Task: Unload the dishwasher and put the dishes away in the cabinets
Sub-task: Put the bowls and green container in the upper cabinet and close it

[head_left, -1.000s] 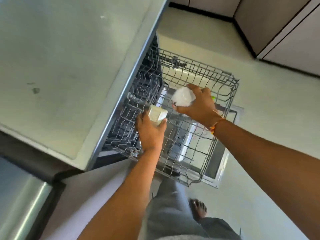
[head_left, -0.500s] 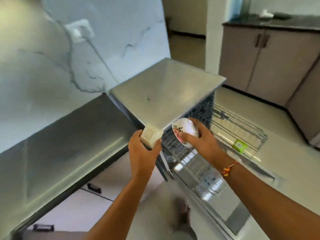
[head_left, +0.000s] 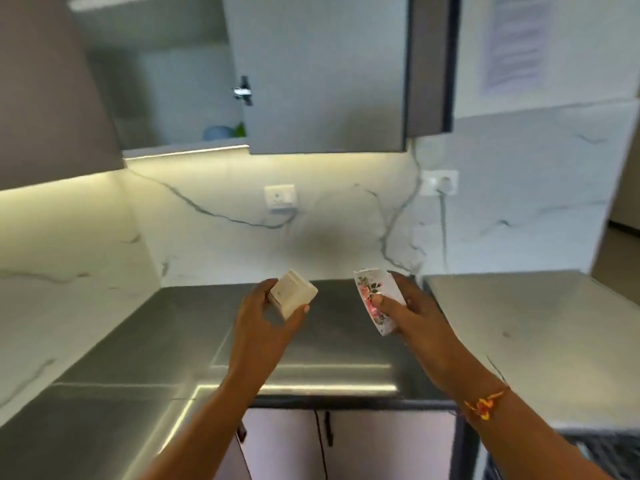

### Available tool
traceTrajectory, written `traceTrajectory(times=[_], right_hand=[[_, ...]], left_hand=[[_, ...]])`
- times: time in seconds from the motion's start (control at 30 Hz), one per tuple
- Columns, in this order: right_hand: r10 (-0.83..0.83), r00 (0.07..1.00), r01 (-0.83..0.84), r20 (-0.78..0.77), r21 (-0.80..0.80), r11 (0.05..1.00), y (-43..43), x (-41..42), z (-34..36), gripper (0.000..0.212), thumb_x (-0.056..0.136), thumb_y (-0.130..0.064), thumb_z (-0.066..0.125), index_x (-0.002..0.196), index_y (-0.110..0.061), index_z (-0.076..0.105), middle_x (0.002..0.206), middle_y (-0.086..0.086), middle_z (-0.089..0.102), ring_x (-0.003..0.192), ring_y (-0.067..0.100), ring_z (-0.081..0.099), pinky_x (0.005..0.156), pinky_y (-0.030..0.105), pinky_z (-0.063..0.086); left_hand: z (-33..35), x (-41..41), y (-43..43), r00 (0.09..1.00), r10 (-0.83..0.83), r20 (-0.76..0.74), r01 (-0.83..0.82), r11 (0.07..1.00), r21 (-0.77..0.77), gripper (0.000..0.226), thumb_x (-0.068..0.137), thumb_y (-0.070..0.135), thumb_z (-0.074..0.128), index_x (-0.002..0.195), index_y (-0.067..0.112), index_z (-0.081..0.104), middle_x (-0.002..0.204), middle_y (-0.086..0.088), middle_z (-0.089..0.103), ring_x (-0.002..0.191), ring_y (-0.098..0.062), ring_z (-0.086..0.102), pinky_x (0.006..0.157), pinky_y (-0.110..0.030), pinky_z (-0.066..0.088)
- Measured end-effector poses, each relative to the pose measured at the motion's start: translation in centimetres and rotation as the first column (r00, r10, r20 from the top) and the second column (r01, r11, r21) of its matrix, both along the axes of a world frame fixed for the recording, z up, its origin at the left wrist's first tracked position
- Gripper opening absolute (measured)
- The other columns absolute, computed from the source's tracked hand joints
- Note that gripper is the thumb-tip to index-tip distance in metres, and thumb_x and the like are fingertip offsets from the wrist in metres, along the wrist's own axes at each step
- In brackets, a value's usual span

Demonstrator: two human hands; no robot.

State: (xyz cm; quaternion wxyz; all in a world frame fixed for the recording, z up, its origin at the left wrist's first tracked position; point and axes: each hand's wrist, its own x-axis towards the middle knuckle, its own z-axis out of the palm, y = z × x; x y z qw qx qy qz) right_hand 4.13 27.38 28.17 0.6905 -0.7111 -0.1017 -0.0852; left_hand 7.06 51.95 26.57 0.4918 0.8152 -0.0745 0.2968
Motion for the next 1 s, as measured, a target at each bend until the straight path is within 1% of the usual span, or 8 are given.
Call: traceTrajectory(times=[0.17, 0.27, 0.4, 0.5, 0.6, 0.7, 0.8, 1.0], right_hand=[[0.014, 0.992, 0.008, 0.125, -0.173, 0.985, 8.2, 7.1, 6.0, 0.068, 0.069, -0.057, 0.073, 0.127, -0.033, 0.046, 0.117, -0.005, 0.062, 0.1, 0.014, 0.065, 0.084, 0.033, 0.058], [0.028, 0.969, 0.048, 0.245, -0.3, 0.953, 13.5, 11.8, 9.6, 0.06, 0.08, -0.047, 0.074, 0.128, -0.033, 0.042, 0.119, -0.014, 0.057, 0.095, 0.005, 0.059, 0.084, 0.014, 0.049], [0.029, 0.919, 0.148, 0.394, -0.412, 0.899, 20.3, 18.3, 14.7, 0.074, 0.079, -0.052, 0.073, 0.141, -0.023, 0.043, 0.131, -0.002, 0.059, 0.112, 0.017, 0.058, 0.095, 0.025, 0.046], [0.026, 0.866, 0.205, 0.5, -0.401, 0.893, 26.0, 24.0, 19.2, 0.073, 0.073, -0.054, 0.08, 0.13, -0.018, 0.052, 0.106, -0.008, 0.057, 0.089, 0.007, 0.056, 0.073, 0.004, 0.041], [-0.011, 0.802, 0.295, 0.598, -0.379, 0.877, 31.6, 30.8, 23.2, 0.09, 0.06, -0.073, 0.07, 0.123, -0.01, 0.055, 0.105, 0.004, 0.058, 0.088, 0.015, 0.055, 0.063, 0.008, 0.035], [-0.056, 0.832, 0.352, 0.552, -0.447, 0.822, 35.3, 36.7, 26.6, 0.088, 0.069, -0.07, 0.071, 0.134, -0.015, 0.049, 0.121, 0.006, 0.054, 0.099, 0.016, 0.05, 0.068, 0.015, 0.035], [-0.137, 0.879, 0.37, 0.458, -0.472, 0.8, 37.3, 42.6, 29.1, 0.077, 0.069, -0.063, 0.073, 0.126, -0.017, 0.052, 0.119, 0.007, 0.057, 0.104, 0.023, 0.055, 0.071, 0.025, 0.041], [-0.288, 0.893, 0.45, 0.346, -0.654, 0.608, 36.4, 50.0, 30.6, 0.04, 0.075, -0.047, 0.069, 0.095, -0.014, 0.065, 0.079, 0.001, 0.057, 0.079, 0.02, 0.059, 0.066, 0.025, 0.044]], left_hand=[[5.2, 3.9, 8.3, 0.972, 0.153, 0.179, -0.159, 0.987, 0.023, 0.061, 0.071, 0.034, 0.085, 0.123, 0.029, 0.053, 0.114, 0.01, 0.057, 0.103, 0.003, 0.056, 0.086, -0.022, 0.051], [8.9, 7.7, 13.1, 0.95, 0.194, 0.246, -0.204, 0.979, 0.014, 0.063, 0.072, 0.038, 0.082, 0.127, 0.025, 0.056, 0.119, 0.009, 0.058, 0.101, -0.001, 0.058, 0.086, -0.019, 0.047], [14.4, 15.3, 19.2, 0.944, 0.191, 0.269, -0.212, 0.976, 0.049, 0.062, 0.075, 0.041, 0.08, 0.129, 0.022, 0.056, 0.121, 0.009, 0.059, 0.102, -0.005, 0.058, 0.081, -0.007, 0.043], [19.0, 22.9, 23.7, 0.927, 0.217, 0.305, -0.249, 0.966, 0.068, 0.06, 0.074, 0.039, 0.082, 0.124, 0.014, 0.058, 0.114, 0.002, 0.064, 0.098, -0.013, 0.061, 0.082, -0.017, 0.048], [23.6, 29.9, 27.0, 0.92, 0.244, 0.307, -0.283, 0.955, 0.09, 0.058, 0.074, 0.036, 0.082, 0.12, 0.011, 0.057, 0.108, -0.002, 0.064, 0.092, -0.018, 0.06, 0.077, -0.025, 0.045], [27.3, 35.7, 28.7, 0.936, 0.297, 0.19, -0.328, 0.932, 0.154, 0.055, 0.077, 0.042, 0.078, 0.118, 0.014, 0.056, 0.108, -0.007, 0.064, 0.092, -0.026, 0.06, 0.071, -0.027, 0.045], [29.3, 41.4, 29.6, 0.954, 0.294, 0.052, -0.296, 0.907, 0.299, 0.06, 0.073, 0.055, 0.077, 0.114, 0.018, 0.058, 0.109, -0.005, 0.064, 0.087, -0.023, 0.06, 0.068, -0.027, 0.048], [30.7, 47.7, 29.0, 0.978, 0.211, -0.001, -0.166, 0.772, 0.614, 0.069, 0.077, 0.061, 0.07, 0.121, 0.009, 0.059, 0.121, -0.011, 0.061, 0.108, -0.028, 0.057, 0.091, -0.037, 0.05]])
